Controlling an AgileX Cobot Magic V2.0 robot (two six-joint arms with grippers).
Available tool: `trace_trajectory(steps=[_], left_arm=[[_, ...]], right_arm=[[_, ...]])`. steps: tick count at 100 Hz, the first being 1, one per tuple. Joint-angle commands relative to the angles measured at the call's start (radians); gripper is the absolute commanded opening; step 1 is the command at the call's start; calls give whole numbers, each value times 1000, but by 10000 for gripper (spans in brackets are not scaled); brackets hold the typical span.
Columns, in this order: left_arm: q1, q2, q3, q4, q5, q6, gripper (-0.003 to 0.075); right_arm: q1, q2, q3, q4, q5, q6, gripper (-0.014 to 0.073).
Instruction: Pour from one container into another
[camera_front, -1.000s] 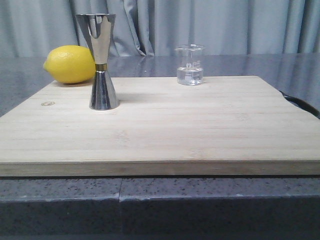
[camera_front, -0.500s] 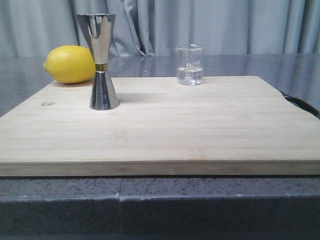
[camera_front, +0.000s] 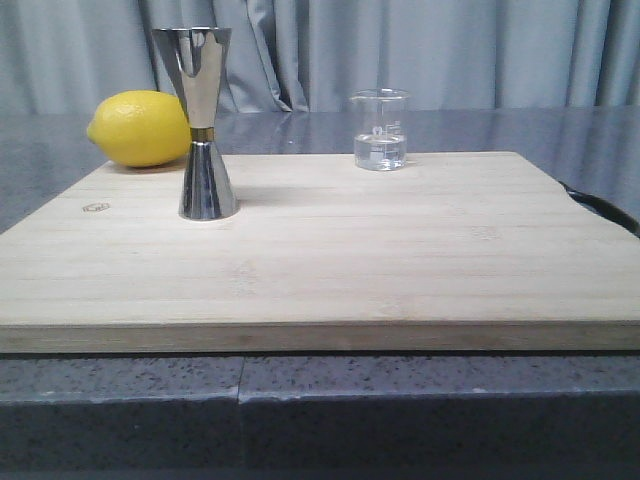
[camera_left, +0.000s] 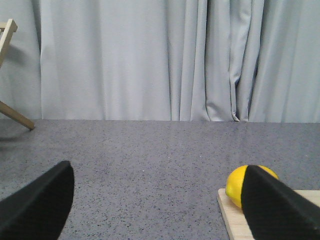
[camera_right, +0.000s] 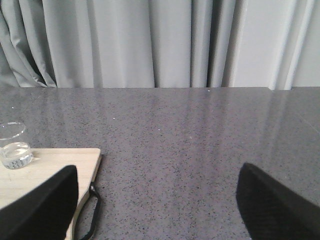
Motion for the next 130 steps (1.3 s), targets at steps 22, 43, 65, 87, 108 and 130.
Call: trace_trajectory(steps=[22,43,65,87,108,130], left_arm=[[-7,101,-111,-16,120,35,600],[-7,269,-267,-150,380,283,600],[-7,443,-293,-567,500,716,600],[-7,608,-293,-938,551,1108,600],[-7,780,-293,-1188,651,1446,600],[-7,934,-293,-1345,846,1685,600]], right_arm=[[-1,30,-73,0,-19,-10,585],[-1,120,-175,0,144,-10,585],[-1,217,-219,7,169,-10,585],[-1,270,-222,48,150,-10,585],[-1,277,-222,57,148,-10,585],[-1,278,-222,57,159,-10,585]])
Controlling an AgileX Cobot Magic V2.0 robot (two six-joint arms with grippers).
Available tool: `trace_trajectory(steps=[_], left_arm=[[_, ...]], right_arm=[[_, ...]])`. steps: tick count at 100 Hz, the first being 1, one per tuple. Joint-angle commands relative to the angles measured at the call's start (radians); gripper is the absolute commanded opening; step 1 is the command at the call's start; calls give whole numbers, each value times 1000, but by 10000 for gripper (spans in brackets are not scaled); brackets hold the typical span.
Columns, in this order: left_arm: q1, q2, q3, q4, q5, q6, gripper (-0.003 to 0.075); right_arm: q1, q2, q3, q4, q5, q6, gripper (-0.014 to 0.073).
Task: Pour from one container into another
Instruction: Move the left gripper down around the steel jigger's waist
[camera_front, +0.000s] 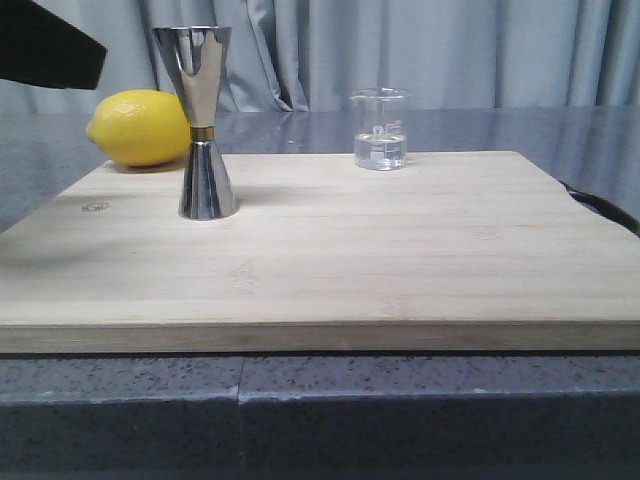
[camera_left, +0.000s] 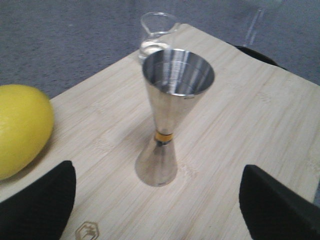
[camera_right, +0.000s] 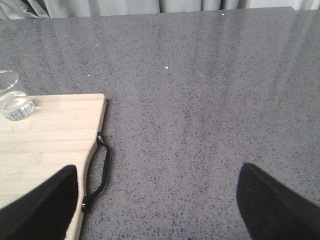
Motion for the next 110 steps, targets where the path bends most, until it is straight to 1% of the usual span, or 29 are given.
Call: trace_trajectory(steps=[1,11,23,37,65,79,92,110], left_arm=[[-7,28,-32,-123,101,90,600],[-7,78,-32,-134,138,145,600],[-7,128,-32,-160,147,166,600],[-7,173,-32,-202,245,245,600],[-7,209,-32,-259,255,353,600],[-7,232,-32,-328,260,405,600],[-7,264,-32,-391,299,446,600],[-45,290,-32,-414,296,471,600]], right_arm=[[-1,14,-35,1,-71,-10,585],[-1,14,-35,1,-74,-10,585],[-1,14,-35,1,-74,-10,585],[-1,14,-35,3,-74,-10,585],[-1,14,-35,16,-83,-10,585],[-1,14,-35,19,-85,-10,585],[-1,14,-35,19,-84,-10,585],[-1,14,-35,19,-84,-10,585]])
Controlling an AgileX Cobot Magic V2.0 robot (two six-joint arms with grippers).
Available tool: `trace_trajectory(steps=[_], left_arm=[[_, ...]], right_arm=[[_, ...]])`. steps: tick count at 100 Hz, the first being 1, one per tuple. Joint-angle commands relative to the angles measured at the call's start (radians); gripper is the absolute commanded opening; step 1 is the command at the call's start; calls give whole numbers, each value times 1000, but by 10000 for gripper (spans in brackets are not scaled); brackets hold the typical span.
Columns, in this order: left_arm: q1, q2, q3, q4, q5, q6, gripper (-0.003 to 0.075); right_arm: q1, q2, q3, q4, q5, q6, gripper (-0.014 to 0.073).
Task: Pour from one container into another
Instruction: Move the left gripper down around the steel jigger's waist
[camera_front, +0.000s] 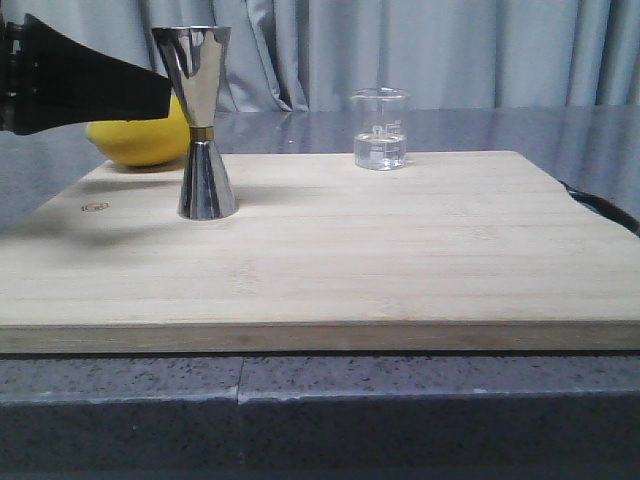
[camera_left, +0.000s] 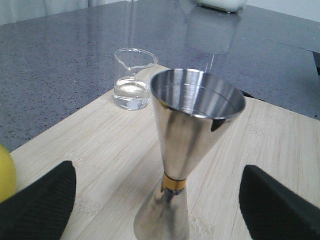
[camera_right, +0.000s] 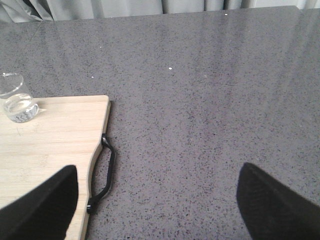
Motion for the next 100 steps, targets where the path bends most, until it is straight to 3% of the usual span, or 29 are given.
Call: trace_trajectory(steps=[1,19,68,100], left_arm=[[-33,-16,-28,-76,106,26,600],[-95,34,-31,-140,102,104,600],[-135,116,-117,-140,109,91,594],[-137,116,-145,-140,109,72,306]], right_arm=[[-1,14,-35,0,-81,-10,585],[-1,14,-35,0,-81,-10,585],[-1,14,-35,0,-58,-10,585],[-1,14,-35,2,-81,-10,585]])
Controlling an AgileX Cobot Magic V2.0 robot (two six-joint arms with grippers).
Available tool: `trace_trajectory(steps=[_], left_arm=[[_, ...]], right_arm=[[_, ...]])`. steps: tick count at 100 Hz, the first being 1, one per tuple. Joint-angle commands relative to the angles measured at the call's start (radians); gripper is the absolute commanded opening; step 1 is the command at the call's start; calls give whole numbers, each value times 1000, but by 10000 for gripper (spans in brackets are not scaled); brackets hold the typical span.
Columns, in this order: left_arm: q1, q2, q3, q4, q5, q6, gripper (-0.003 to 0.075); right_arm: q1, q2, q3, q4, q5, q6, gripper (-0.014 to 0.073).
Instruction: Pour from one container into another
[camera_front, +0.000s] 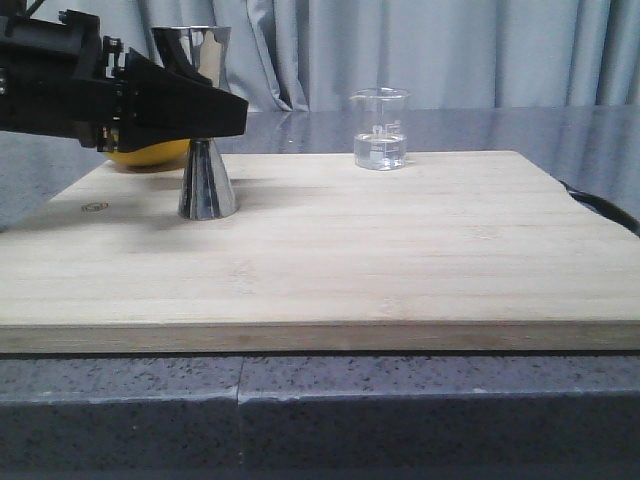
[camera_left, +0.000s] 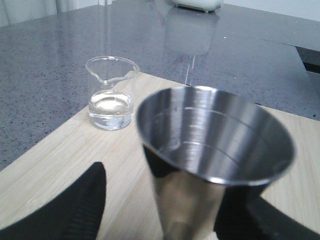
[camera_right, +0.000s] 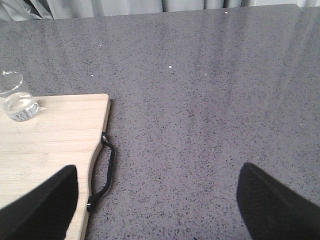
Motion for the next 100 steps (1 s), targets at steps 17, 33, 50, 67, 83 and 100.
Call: trace_trajectory(steps=[17,33,50,67,83,100], left_arm=[[-13,-36,-26,-76,111,-11,227],[-27,-41,-29,-76,111,-11,218],[-38,-71,-29,-76,111,-11,218],[-38,-115,-29,-76,111,-11,218],[-38,-151,-29,-76,111,-11,218],[-38,-163,-29,-76,111,-11,218]], right_arm=[[-1,14,-35,0,-88,-10,585],[-1,14,-35,0,-91,-10,585],[-1,14,-35,0,-92,-10,585],[-1,14,-35,0,-92,-10,585],[-1,14,-35,22,-95,-57,585],[-1,22,-35,198,-92,-245,585]])
